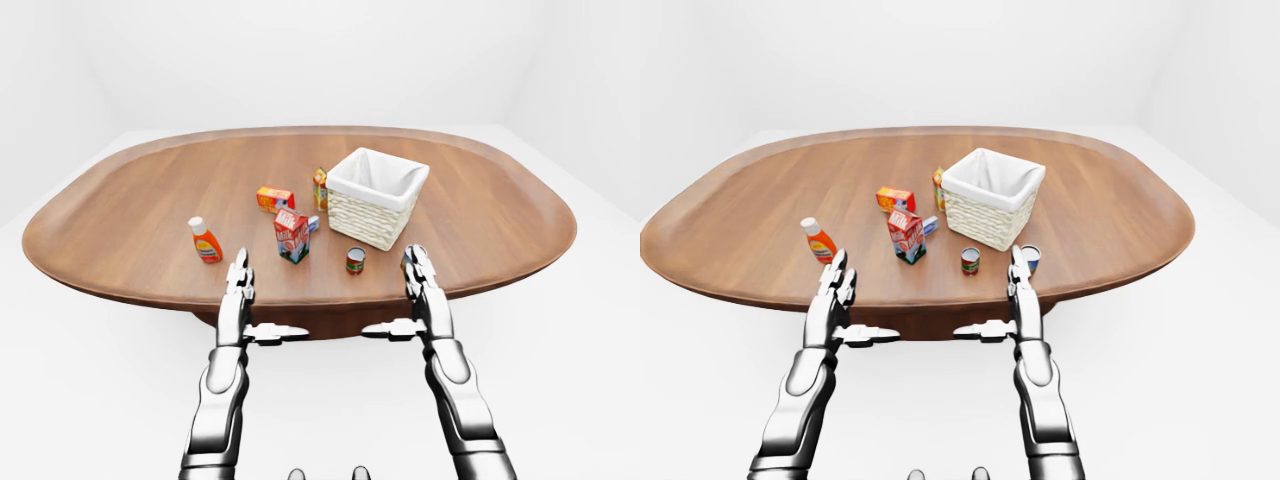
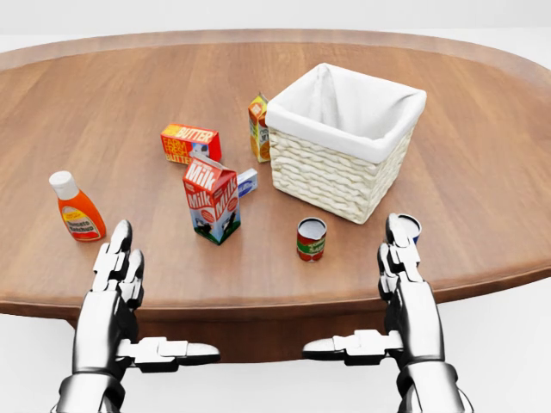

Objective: Pick up the alphabet soup, and put it in the basket.

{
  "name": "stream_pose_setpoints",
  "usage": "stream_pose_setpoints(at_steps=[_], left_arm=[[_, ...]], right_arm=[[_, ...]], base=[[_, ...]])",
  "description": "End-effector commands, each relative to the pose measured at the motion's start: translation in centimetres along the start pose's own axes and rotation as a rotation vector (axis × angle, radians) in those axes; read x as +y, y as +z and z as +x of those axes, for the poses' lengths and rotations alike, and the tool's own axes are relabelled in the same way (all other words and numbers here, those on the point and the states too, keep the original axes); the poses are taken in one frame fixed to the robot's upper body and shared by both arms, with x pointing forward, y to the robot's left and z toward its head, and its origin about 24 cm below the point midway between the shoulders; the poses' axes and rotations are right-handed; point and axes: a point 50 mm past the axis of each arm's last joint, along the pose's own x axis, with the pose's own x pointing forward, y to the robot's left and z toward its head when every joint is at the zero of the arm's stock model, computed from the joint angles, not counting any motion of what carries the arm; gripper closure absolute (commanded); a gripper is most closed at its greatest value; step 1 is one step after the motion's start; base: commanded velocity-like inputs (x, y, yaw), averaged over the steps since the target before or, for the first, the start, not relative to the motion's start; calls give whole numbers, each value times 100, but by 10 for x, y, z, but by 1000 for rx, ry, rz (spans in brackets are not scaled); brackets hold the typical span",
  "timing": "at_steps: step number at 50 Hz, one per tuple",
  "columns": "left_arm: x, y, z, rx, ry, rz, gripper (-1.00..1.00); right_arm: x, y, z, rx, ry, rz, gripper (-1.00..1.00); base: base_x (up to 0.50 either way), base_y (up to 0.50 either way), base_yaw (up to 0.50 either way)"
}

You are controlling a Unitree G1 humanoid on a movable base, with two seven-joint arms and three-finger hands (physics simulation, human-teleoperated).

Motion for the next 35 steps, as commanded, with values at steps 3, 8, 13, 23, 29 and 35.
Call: stream_pose_setpoints(at_steps=[3, 8, 13, 23, 29, 35], left_arm=[[10, 2, -1, -11, 3, -7, -100], [10, 3, -1, -13, 2, -7, -100], [10, 4, -2, -15, 3, 1, -100], [25, 49, -13, -172, 69, 54, -100], [32, 80, -26, -288, 76, 61, -100], [44, 113, -46, -444, 98, 37, -100]], right_arm=[[-5, -1, 2, -2, 2, -19, -100], [-4, -2, 2, -4, 2, -29, -100], [-4, 0, 0, -10, 2, -36, -100], [-16, 38, -7, -105, -34, -81, -100], [-22, 71, -17, -243, -67, -118, -100], [-24, 89, -25, -321, -80, -137, -100]], base=[[0, 0, 0], [0, 0, 0], [0, 0, 0], [0, 0, 0], [0, 0, 0], [0, 0, 0]])
